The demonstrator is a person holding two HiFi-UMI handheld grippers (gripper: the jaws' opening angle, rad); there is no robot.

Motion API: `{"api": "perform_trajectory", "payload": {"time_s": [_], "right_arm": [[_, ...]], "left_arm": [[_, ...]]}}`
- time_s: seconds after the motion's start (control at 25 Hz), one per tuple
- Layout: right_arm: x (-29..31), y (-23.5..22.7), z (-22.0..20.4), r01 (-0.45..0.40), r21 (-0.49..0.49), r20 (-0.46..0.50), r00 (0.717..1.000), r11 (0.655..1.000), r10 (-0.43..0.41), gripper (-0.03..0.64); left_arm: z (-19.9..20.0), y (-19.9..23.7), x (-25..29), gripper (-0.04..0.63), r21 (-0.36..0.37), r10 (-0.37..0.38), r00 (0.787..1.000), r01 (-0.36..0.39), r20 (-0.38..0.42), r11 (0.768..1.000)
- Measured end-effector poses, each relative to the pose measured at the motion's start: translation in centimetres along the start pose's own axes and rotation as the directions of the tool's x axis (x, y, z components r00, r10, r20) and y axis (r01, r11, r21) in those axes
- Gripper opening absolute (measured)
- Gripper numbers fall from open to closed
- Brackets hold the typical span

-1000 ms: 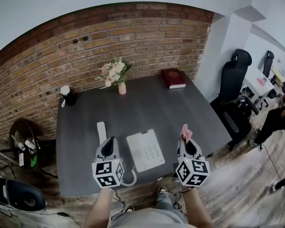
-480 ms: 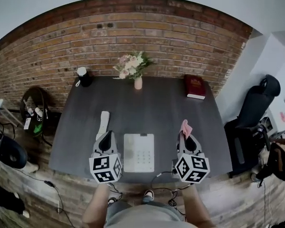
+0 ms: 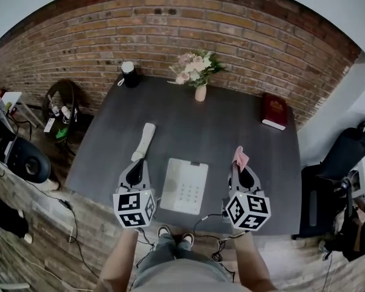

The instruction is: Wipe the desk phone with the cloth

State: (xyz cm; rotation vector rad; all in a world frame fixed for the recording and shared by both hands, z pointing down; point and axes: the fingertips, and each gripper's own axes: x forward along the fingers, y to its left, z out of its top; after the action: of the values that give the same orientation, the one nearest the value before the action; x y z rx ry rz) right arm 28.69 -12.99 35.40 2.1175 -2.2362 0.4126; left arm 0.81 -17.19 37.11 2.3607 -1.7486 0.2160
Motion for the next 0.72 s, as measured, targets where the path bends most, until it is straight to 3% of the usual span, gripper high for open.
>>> {"api": "perform_trajectory", "payload": {"time_s": [0.72], "right_arm": [[2.9,4.1,-3.3,-0.097,-0.098,-0.105,0.991,0.99,0.086,0.02]], "left_arm": [[-3.4,3.6,0.5,-0.005,-0.034,0.051,0.997,-0.053,-0.051,0.998]]}}
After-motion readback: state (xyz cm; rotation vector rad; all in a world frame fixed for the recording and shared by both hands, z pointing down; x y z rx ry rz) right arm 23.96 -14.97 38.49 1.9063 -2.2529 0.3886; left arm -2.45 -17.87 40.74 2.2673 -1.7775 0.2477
